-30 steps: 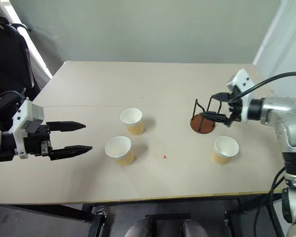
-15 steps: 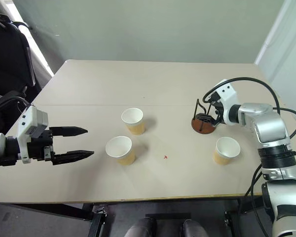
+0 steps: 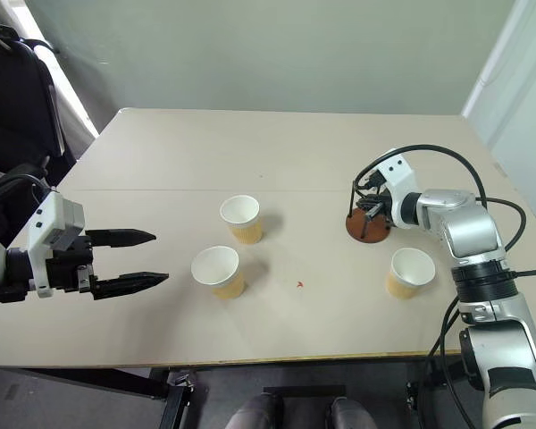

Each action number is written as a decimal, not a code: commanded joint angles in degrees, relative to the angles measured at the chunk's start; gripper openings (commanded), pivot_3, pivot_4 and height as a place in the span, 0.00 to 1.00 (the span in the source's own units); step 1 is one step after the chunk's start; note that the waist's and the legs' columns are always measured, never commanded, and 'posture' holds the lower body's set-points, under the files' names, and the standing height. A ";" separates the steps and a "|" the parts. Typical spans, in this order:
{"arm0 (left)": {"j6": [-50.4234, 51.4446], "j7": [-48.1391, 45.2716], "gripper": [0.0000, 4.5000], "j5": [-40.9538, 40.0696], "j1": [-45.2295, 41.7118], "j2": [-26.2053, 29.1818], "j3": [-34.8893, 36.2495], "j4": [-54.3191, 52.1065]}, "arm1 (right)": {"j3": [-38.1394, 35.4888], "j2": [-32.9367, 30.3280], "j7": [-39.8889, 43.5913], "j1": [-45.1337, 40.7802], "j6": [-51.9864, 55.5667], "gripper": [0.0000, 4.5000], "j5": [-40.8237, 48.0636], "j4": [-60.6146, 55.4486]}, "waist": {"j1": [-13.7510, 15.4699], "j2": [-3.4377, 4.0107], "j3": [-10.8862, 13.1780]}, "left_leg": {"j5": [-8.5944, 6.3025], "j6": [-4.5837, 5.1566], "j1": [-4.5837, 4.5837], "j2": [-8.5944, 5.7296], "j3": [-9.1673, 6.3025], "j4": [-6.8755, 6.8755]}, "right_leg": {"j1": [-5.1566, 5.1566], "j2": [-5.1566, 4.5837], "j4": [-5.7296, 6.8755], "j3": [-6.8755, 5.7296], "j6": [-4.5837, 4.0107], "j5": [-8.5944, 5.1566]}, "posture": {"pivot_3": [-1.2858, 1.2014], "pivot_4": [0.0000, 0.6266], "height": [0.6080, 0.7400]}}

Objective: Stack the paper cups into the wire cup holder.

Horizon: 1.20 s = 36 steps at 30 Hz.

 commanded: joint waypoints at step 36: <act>3.51 2.48 1.00 -1.08 0.22 0.74 4.09 -4.99 | 18.16 -1.44 34.97 1.39 -22.60 0.17 0.53 -13.53 | -0.32 -0.17 -0.10 | 0.13 -0.07 0.16 0.08 0.08 -0.06 | 0.13 0.04 0.00 -0.02 -0.19 0.00 | 0.52 0.24 1.00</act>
